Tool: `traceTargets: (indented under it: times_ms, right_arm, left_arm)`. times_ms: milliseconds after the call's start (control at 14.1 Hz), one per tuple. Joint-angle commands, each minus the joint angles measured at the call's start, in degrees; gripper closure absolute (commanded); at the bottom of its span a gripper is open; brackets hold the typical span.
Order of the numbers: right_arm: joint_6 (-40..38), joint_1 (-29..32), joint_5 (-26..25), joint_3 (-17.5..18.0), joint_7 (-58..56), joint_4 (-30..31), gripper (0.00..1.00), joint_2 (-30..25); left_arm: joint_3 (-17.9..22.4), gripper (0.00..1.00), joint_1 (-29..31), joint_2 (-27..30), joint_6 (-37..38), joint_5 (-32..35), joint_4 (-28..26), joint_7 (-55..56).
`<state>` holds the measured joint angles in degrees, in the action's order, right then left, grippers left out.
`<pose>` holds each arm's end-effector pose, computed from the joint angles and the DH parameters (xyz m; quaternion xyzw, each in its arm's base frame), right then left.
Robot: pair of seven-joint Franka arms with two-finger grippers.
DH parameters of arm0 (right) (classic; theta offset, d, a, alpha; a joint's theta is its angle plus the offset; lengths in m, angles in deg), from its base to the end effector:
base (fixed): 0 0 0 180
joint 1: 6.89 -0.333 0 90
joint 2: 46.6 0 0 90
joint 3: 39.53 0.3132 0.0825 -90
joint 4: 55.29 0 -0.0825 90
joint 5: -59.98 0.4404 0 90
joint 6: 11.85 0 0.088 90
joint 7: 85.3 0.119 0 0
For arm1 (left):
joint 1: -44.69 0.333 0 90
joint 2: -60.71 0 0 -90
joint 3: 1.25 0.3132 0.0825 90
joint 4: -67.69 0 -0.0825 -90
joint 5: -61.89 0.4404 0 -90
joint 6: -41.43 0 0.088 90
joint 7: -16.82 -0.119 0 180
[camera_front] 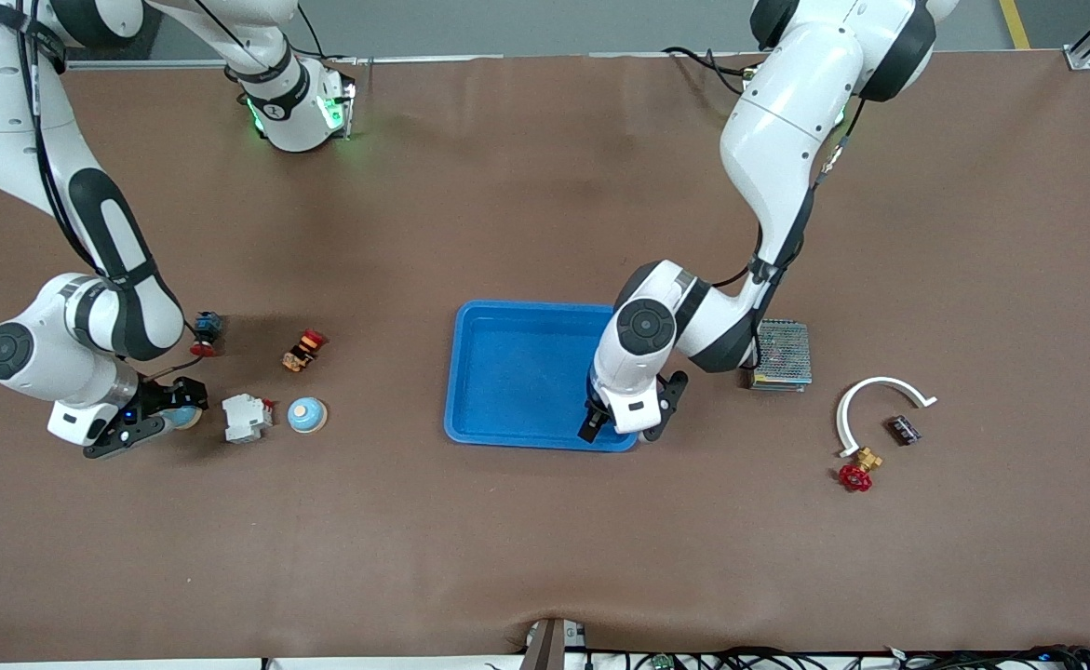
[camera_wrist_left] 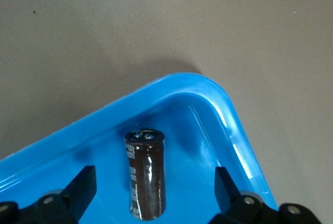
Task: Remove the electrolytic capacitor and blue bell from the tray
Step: 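Grasp the second capacitor with the left gripper while the right sets the bell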
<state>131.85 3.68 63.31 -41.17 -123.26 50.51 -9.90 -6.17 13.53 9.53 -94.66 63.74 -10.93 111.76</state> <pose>0.6621 -0.1431 0.1187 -0.9791 -0.2030 -0.0135 0.0035 0.6442 -0.4535 0.1397 0.8660 0.4964 0.0046 0.0599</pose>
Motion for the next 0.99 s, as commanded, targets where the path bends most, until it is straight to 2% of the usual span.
traceTargets:
  times_ms: [0,355,851,922]
  right_arm:
    - [-1.1,0.9,1.6,1.2,-1.1,-0.2,0.0,-1.5]
    - [-10.1,-0.9,3.5,2.1,2.9,-6.7,0.0,-2.3]
    - [-11.6,-8.0,3.4,2.0,17.7,-9.8,0.0,-3.2]
    - [-11.2,-8.4,3.4,2.0,18.1,-9.8,0.0,-3.2]
  left_arm:
    - [0.6,0.0,-0.6,0.2,0.1,0.6,-0.2,2.4]
    - [0.6,0.0,-0.7,0.0,0.1,0.7,-0.5,2.5]
    - [0.7,0.02,-0.7,-0.8,0.1,0.6,-0.4,2.6]
    - [0.7,0.27,-0.5,-0.8,0.0,0.6,-0.3,2.5]
